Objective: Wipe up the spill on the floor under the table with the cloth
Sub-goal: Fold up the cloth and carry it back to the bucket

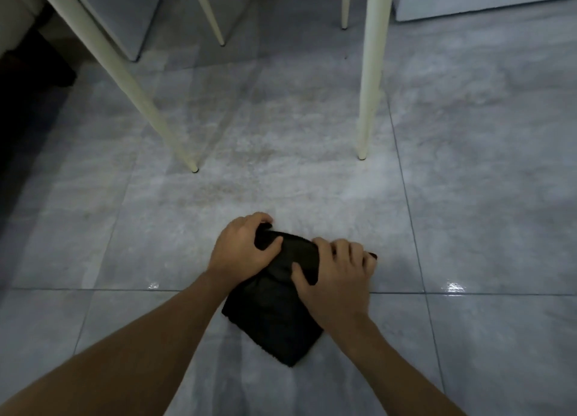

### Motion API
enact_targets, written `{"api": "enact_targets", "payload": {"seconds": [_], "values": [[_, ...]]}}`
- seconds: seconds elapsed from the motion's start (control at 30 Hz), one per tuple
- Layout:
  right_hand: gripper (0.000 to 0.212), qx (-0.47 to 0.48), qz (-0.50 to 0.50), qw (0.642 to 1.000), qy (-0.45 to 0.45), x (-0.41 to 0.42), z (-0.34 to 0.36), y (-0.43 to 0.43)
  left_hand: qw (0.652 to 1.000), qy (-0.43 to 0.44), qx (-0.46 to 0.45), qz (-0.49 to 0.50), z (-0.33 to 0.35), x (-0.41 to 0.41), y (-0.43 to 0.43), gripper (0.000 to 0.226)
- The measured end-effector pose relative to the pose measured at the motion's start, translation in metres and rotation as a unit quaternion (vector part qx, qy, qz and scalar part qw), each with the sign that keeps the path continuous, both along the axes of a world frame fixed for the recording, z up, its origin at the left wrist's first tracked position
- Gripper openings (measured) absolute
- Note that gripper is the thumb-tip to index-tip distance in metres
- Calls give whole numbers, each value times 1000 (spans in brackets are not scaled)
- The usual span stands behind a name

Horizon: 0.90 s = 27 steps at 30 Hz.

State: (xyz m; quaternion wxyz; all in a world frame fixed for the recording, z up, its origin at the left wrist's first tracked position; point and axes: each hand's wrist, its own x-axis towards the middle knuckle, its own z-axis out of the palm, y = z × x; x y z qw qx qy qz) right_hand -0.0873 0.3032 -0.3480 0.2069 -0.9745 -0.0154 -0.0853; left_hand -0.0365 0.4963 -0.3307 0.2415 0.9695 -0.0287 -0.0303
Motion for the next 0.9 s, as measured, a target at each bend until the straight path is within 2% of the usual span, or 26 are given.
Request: {"api": "enact_targets", "payload": {"seconds": [0.07, 0.13, 0.3, 0.43, 0.53, 0.67, 0.9], "values": [[40, 9, 9, 999, -37, -2, -7, -2, 998, -16, 19, -66, 4, 3, -9, 35], [37, 28, 23, 999, -34, -2, -10, -8, 993, -13, 22, -111, 7, 3, -21, 36], [40, 68, -7, 997, -46, -6, -14, -41, 986, 71, -27, -149, 16, 6, -50, 54], [41, 73, -45, 996, -27, -6, -2, -71, 971, 97, -21, -217, 21, 10, -91, 45], [40, 108, -79, 991, 7, -7, 14, -97, 961, 71, -46, -263, 24, 13, -133, 40], [37, 145, -185, 971, 30, -2, 50, -146, 955, 20, -65, -288, 46, 26, -197, 29], [31, 160, -319, 932, -67, 1, 119, -231, 927, -80, -70, -359, 110, 54, -321, 17]]}}
